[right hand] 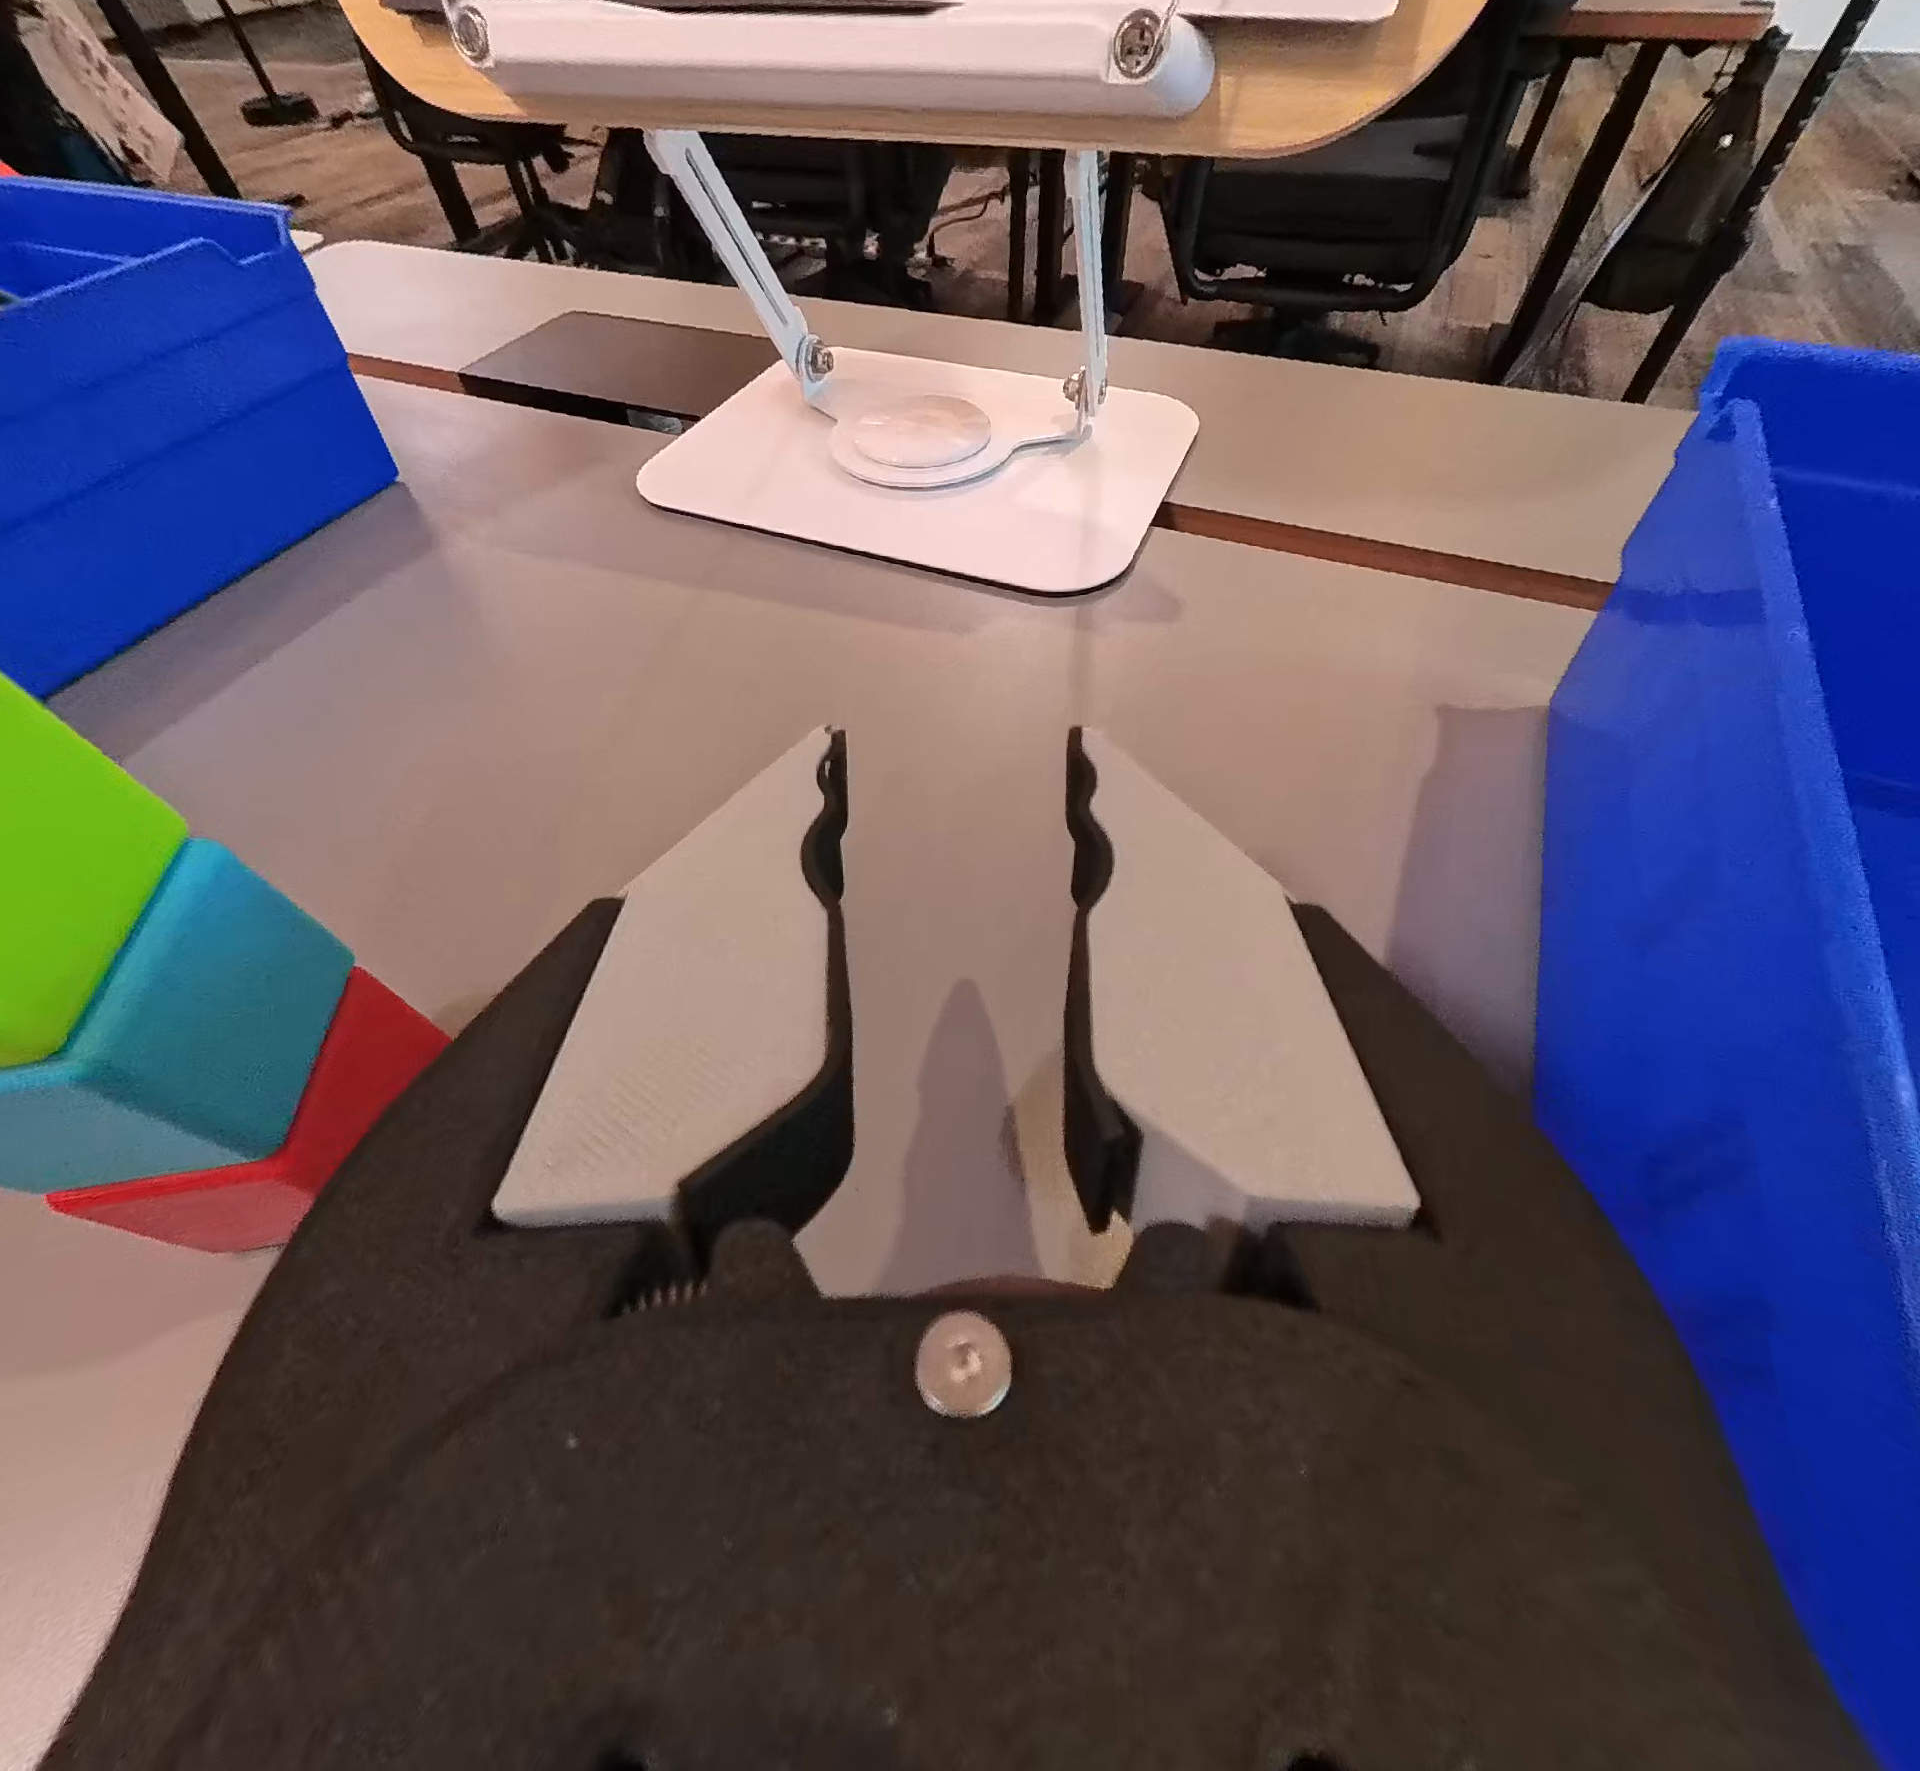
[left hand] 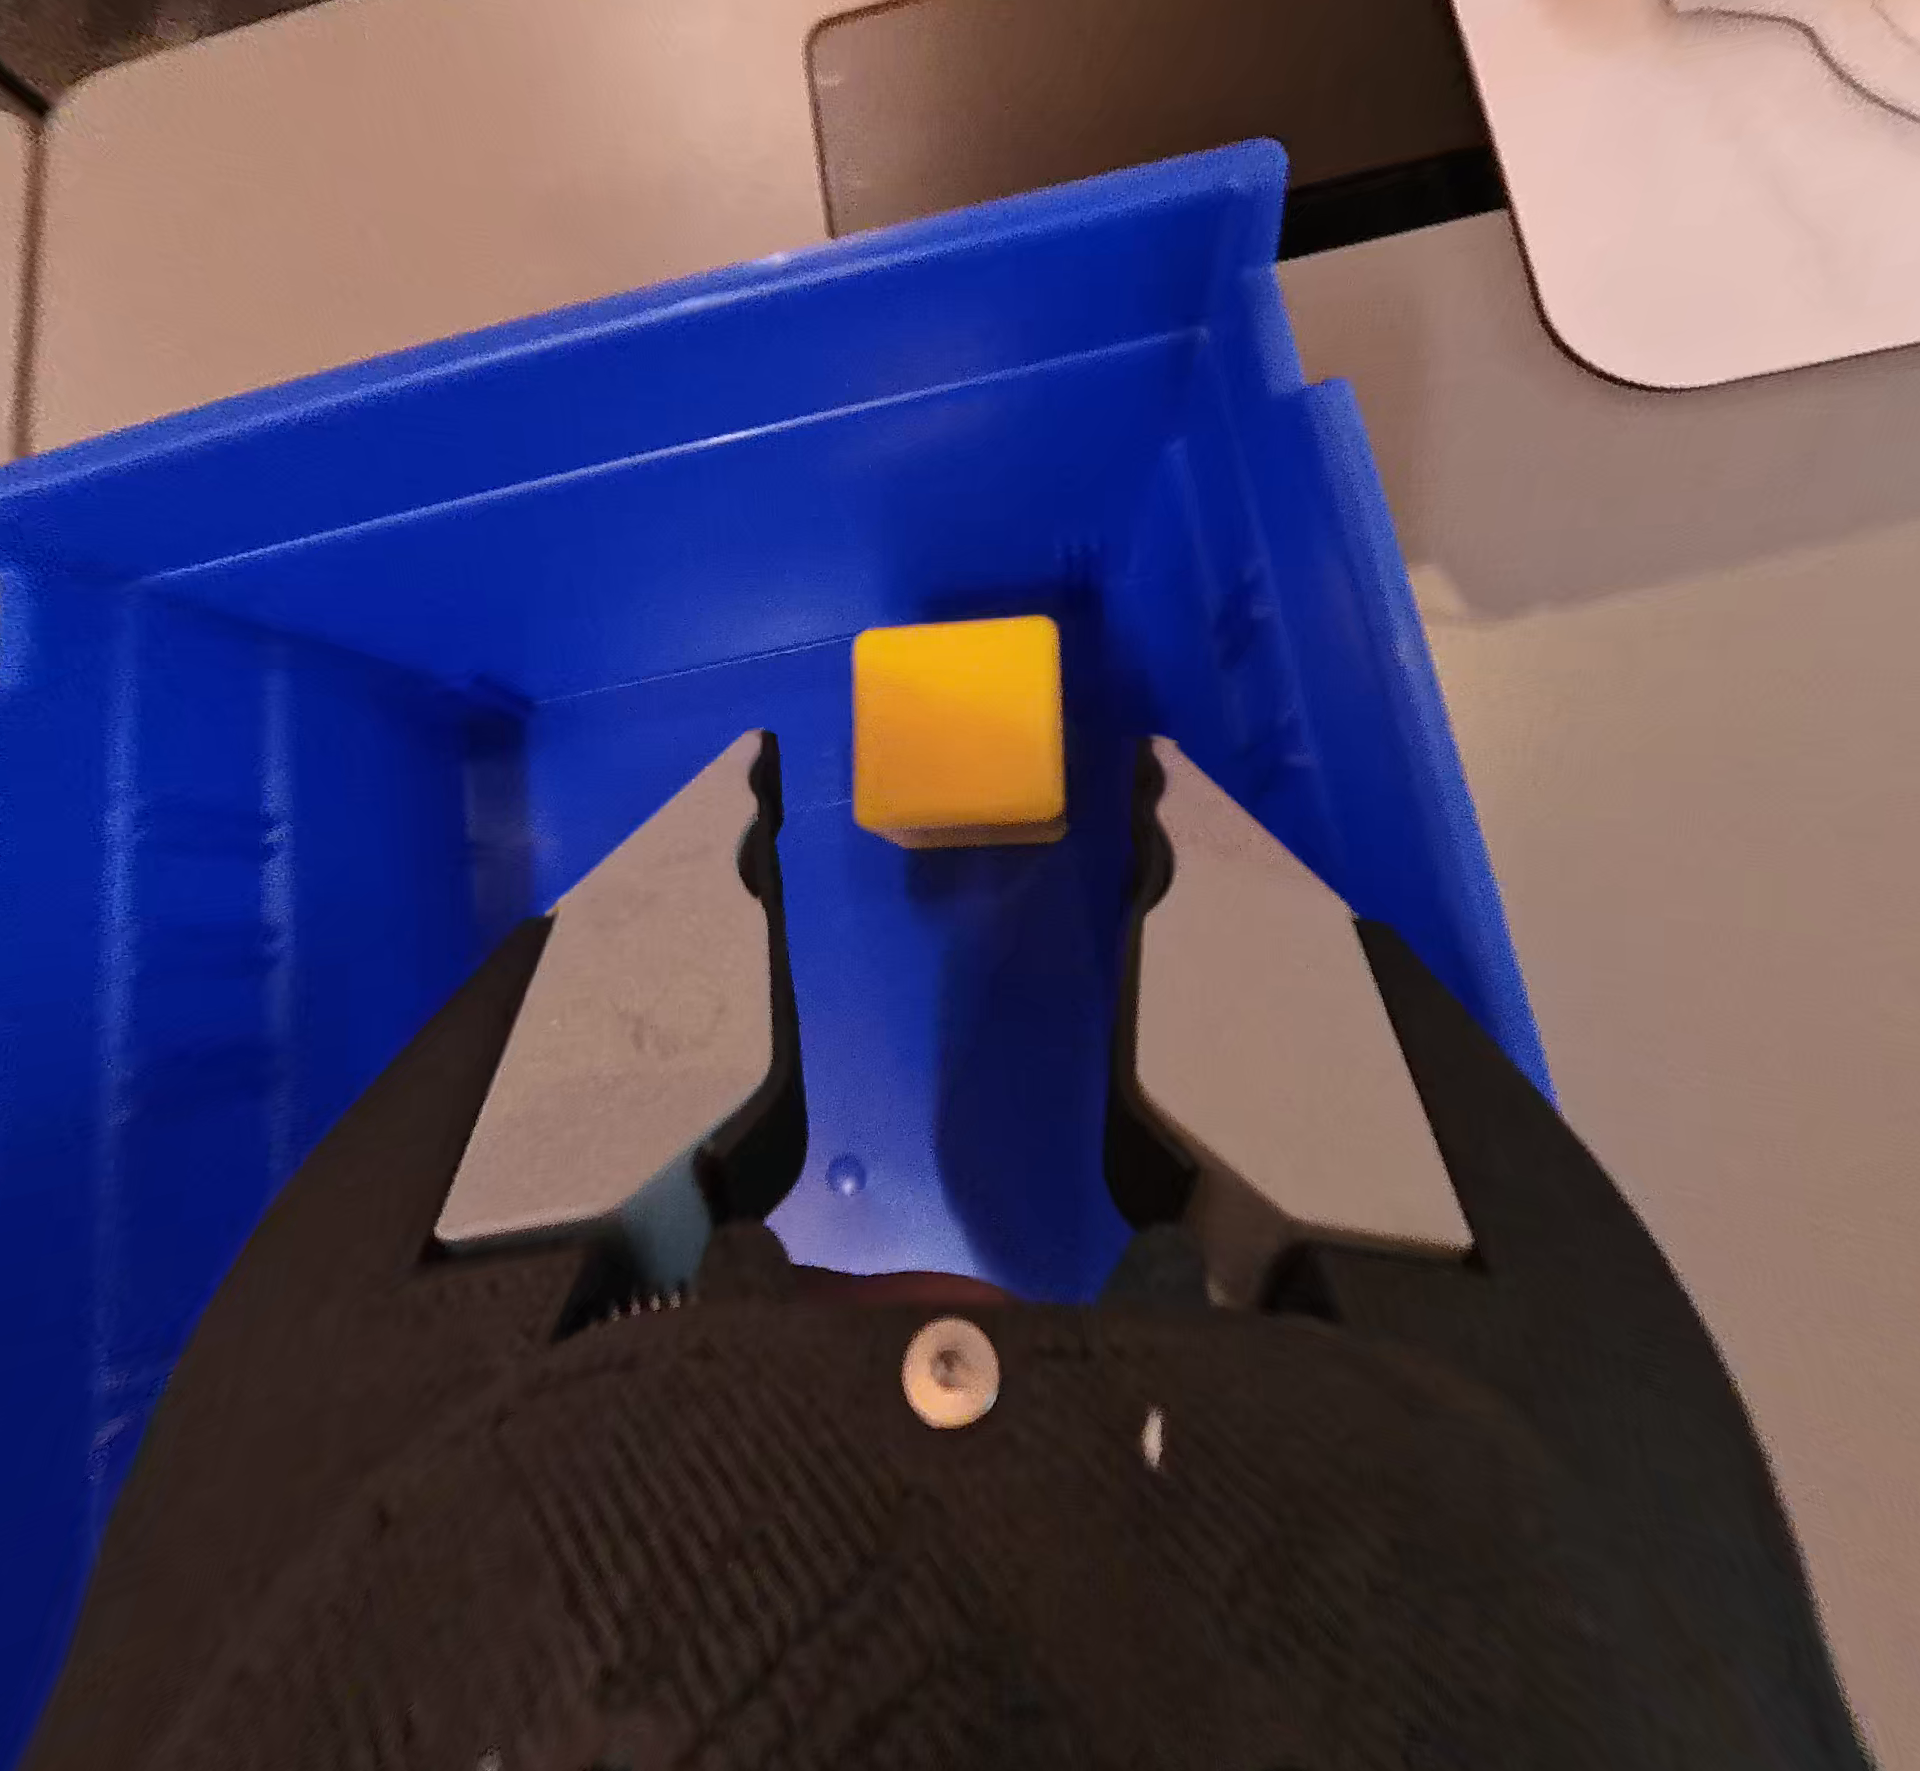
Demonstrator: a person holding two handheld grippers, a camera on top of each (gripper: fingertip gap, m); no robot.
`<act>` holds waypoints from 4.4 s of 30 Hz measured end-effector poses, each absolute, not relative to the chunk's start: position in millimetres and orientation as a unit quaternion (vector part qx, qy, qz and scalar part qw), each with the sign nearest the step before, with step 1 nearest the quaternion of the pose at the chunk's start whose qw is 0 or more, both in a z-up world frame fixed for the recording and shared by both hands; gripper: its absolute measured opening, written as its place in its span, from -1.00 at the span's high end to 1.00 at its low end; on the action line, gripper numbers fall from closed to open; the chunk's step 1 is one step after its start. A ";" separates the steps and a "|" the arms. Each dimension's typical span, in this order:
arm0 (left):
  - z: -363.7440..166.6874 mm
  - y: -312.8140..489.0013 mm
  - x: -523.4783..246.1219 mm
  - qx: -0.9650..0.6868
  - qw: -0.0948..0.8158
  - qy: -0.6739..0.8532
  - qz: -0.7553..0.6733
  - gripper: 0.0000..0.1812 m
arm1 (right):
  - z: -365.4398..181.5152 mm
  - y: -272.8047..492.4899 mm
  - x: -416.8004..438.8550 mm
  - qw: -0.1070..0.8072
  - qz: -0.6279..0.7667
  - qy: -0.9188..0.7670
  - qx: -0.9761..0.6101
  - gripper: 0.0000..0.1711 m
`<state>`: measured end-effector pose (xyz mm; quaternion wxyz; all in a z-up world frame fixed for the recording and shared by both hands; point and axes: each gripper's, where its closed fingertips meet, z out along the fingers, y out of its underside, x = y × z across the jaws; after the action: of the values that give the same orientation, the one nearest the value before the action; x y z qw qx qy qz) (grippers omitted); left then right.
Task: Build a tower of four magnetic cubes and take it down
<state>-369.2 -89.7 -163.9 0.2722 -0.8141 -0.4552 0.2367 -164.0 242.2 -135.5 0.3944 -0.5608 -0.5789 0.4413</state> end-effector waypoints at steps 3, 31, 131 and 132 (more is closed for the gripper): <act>-176.1 -89.4 -377.6 -0.817 0.259 -0.454 0.244 0.31 | -138.5 242.9 -164.8 0.393 0.437 -0.582 -0.562 0.54; 4.2 4.3 -202.1 -0.879 0.390 -0.221 0.162 0.50 | -133.6 236.3 -161.1 0.386 0.452 -0.580 -0.557 0.54; -122.7 96.0 -72.4 -0.775 0.631 0.006 0.007 0.57 | -124.5 153.7 -128.0 0.323 0.495 -0.736 -0.329 0.74; -121.6 95.7 -74.5 -0.773 0.634 0.002 0.011 0.56 | -124.0 154.4 -127.6 0.316 0.503 -0.733 -0.332 0.74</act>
<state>-74.5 95.7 -121.6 0.6340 -0.7733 0.0021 0.0106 -127.6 154.4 -124.0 0.3163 -0.3322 -0.7328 0.5025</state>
